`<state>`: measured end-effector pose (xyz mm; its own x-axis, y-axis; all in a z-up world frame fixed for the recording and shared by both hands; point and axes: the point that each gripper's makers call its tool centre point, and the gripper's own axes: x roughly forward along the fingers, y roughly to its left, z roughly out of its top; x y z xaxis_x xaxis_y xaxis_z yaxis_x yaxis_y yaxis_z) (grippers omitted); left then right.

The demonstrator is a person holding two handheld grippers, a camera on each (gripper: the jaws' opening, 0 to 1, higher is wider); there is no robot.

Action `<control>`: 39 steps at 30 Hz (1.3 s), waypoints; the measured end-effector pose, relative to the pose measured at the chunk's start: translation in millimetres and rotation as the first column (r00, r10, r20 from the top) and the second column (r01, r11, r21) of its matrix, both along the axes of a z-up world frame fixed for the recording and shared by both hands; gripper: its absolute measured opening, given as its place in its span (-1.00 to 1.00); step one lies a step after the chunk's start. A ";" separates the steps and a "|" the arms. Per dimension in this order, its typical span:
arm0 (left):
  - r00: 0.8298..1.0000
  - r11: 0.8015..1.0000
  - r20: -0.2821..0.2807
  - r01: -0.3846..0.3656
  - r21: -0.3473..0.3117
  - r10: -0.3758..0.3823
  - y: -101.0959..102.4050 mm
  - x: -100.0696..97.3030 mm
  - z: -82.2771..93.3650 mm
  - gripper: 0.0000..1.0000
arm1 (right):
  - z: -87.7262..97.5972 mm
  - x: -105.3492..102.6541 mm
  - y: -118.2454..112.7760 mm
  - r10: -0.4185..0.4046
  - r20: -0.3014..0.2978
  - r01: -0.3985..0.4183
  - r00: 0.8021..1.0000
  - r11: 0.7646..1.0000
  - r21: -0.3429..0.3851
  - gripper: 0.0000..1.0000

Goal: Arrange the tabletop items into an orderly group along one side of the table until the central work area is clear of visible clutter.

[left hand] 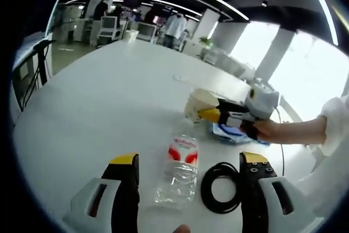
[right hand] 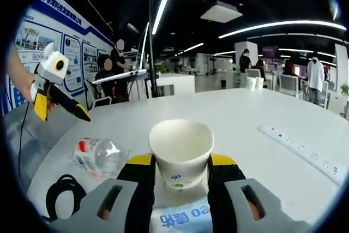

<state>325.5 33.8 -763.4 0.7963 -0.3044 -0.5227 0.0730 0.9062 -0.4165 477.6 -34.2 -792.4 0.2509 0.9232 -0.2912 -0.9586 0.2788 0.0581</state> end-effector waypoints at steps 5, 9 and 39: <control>1.000 1.000 0.001 0.007 0.006 -0.007 -1.3 0.3 1.0 0.42 | -0.7 1.7 1.0 -0.005 -0.002 0.005 1.000 1.000 -0.007 -0.31; 1.000 1.000 -0.005 0.009 0.008 -0.009 -1.0 -1.6 -0.1 0.43 | -1.3 1.8 1.4 -0.012 -0.011 0.012 1.000 1.000 -0.011 -0.28; 0.999 0.998 0.006 0.043 0.042 -0.043 -3.1 -0.5 6.4 0.50 | 31.6 -11.1 -17.5 -0.088 -0.064 0.089 0.994 0.996 0.007 0.30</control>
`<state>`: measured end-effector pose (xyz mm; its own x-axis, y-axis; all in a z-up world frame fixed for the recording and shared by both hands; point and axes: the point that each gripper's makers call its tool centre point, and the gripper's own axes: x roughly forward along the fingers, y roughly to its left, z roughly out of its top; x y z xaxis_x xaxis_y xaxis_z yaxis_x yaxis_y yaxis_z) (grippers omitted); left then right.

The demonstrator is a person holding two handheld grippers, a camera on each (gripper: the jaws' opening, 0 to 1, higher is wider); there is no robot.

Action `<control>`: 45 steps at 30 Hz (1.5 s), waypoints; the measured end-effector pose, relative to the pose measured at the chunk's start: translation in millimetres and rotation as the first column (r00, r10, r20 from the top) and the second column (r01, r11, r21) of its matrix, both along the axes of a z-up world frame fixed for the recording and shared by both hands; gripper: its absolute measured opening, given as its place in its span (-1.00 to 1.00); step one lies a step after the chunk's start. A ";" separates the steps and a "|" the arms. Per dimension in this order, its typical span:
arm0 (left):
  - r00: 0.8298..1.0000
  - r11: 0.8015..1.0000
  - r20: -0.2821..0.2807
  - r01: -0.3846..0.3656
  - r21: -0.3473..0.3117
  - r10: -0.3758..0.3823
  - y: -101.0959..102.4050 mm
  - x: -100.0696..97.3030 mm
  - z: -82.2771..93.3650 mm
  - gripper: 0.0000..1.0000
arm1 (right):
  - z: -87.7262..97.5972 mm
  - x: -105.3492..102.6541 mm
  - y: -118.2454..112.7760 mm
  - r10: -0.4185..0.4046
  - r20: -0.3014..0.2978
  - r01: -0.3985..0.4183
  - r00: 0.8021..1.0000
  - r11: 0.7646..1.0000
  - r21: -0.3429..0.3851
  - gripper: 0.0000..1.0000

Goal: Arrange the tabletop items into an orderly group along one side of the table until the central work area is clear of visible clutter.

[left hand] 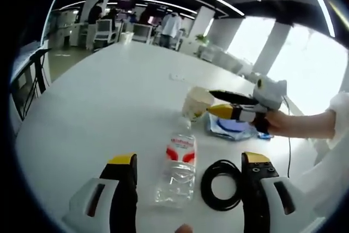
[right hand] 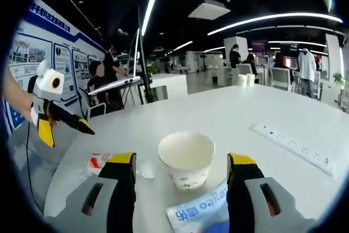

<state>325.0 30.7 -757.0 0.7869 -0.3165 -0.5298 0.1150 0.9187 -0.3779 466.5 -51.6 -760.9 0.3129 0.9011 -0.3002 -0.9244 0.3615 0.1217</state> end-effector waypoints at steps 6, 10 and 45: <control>0.999 0.999 0.011 0.036 0.003 -0.036 -1.2 6.2 3.3 0.52 | 12.0 -1.4 -17.4 -0.035 0.016 0.035 0.999 0.999 -0.009 0.30; 0.998 0.998 0.011 0.066 0.015 -0.066 -1.8 9.3 4.8 0.52 | 20.8 -1.4 -30.0 -0.066 0.032 0.067 0.997 0.998 -0.017 0.31; 0.965 0.963 0.006 0.260 0.075 -0.261 -27.5 27.2 2.1 0.53 | 25.7 -59.4 -183.0 -0.401 0.008 0.399 0.916 0.910 -0.116 0.43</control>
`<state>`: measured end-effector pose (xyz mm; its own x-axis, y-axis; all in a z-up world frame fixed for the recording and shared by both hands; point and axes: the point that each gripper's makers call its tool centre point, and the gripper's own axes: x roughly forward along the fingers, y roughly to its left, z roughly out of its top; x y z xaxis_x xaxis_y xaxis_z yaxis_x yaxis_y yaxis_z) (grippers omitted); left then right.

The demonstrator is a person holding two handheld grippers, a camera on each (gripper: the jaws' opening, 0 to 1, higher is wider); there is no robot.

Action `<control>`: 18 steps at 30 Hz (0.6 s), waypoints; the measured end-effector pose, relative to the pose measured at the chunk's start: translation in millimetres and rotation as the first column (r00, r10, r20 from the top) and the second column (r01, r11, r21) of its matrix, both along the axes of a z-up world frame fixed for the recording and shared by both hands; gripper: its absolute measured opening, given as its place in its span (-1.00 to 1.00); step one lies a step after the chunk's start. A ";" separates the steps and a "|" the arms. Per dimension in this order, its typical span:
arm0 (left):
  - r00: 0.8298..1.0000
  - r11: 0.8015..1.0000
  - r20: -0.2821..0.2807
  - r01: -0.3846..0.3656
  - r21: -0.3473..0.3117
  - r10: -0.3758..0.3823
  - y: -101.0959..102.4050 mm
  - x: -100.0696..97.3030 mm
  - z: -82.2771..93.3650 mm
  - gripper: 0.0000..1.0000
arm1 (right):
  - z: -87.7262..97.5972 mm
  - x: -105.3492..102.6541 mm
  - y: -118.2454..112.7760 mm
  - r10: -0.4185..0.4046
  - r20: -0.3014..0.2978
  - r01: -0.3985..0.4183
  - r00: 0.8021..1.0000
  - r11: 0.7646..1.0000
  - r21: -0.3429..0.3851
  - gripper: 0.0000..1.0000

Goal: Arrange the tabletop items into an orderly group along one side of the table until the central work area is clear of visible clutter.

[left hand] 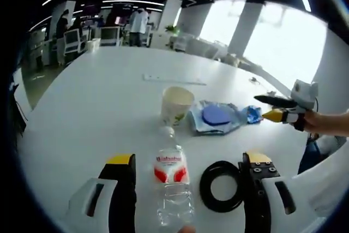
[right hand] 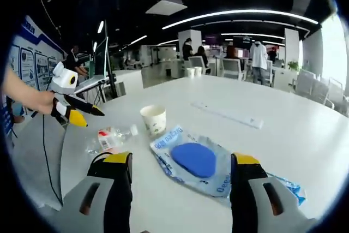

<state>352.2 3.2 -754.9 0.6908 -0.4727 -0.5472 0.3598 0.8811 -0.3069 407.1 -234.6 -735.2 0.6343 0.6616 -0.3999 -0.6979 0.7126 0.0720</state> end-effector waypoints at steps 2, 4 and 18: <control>1.000 1.000 -0.003 0.014 -0.001 -0.014 -3.5 1.6 -0.8 0.53 | 0.4 -2.8 -9.6 -0.022 -0.001 0.022 1.000 1.000 -0.003 0.43; 1.000 1.000 -0.005 0.027 0.003 -0.027 -6.5 2.7 -2.3 0.53 | 0.7 -6.1 -17.9 -0.038 -0.001 0.038 0.999 0.999 -0.005 0.43; 0.996 0.996 -0.037 0.084 0.009 -0.084 -16.1 2.4 -12.9 0.51 | -5.2 -23.8 -66.6 -0.138 -0.007 0.137 0.990 0.989 -0.052 0.41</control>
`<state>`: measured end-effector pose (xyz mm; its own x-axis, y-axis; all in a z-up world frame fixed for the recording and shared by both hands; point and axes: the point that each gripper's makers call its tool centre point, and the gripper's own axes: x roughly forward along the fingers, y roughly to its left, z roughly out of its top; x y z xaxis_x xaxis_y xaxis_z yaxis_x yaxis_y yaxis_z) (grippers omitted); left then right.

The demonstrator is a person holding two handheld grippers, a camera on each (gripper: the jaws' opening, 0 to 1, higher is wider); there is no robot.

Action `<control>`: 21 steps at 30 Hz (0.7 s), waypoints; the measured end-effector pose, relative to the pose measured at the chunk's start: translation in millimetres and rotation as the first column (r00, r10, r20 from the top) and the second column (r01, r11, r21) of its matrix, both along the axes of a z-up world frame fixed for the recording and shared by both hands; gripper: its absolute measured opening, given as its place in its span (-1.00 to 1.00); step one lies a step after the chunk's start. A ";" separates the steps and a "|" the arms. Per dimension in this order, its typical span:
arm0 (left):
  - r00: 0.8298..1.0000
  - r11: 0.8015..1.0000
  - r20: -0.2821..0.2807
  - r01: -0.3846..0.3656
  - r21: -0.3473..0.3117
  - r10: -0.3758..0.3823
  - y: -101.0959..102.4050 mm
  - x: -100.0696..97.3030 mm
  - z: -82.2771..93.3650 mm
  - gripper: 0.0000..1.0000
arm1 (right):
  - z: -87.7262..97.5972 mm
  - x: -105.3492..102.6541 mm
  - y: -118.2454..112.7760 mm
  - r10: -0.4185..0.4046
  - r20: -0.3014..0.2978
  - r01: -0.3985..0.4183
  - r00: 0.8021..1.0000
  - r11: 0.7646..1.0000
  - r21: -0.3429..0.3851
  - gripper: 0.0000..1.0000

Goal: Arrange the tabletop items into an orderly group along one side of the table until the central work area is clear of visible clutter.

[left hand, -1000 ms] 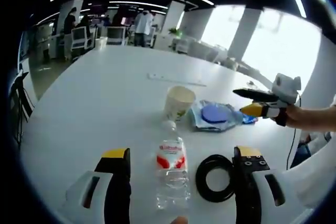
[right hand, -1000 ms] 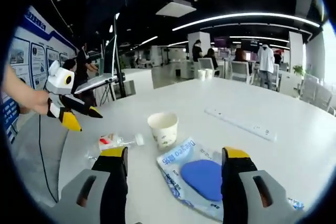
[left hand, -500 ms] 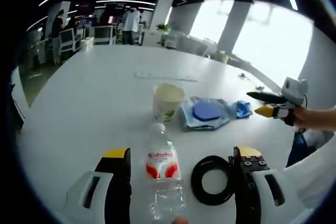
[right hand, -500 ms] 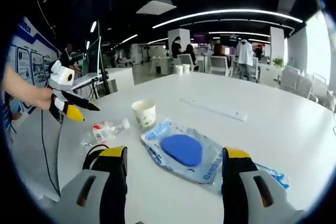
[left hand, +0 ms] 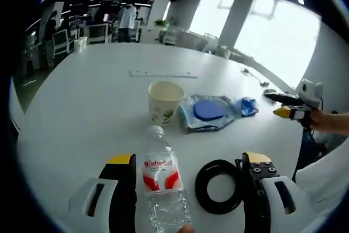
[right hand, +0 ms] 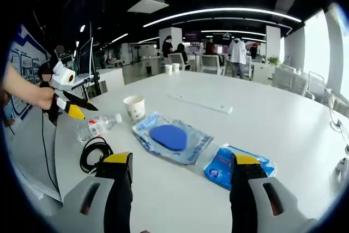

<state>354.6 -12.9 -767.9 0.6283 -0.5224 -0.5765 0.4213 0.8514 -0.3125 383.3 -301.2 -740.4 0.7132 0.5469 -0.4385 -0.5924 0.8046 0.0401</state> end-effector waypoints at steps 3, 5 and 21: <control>1.000 1.000 -0.003 0.005 0.001 -0.005 -0.5 -1.5 -1.0 0.51 | -0.2 -1.7 -3.2 -0.010 -0.002 0.010 1.000 1.000 0.002 0.41; 1.000 1.000 -0.004 0.005 0.000 -0.005 -0.4 -1.8 -1.4 0.51 | -0.6 -3.0 -2.8 -0.010 -0.005 0.010 1.000 1.000 -0.001 0.41; 0.994 0.997 -0.091 -0.064 0.045 0.068 14.3 -8.5 -25.2 0.46 | -9.1 -6.0 4.6 -0.001 -0.029 0.001 1.000 1.000 0.008 0.38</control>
<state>346.1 1.4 -793.1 0.6036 -0.4560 -0.6540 0.3351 0.8894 -0.3109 377.3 -296.6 -749.5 0.7008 0.5494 -0.4550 -0.5899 0.8050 0.0634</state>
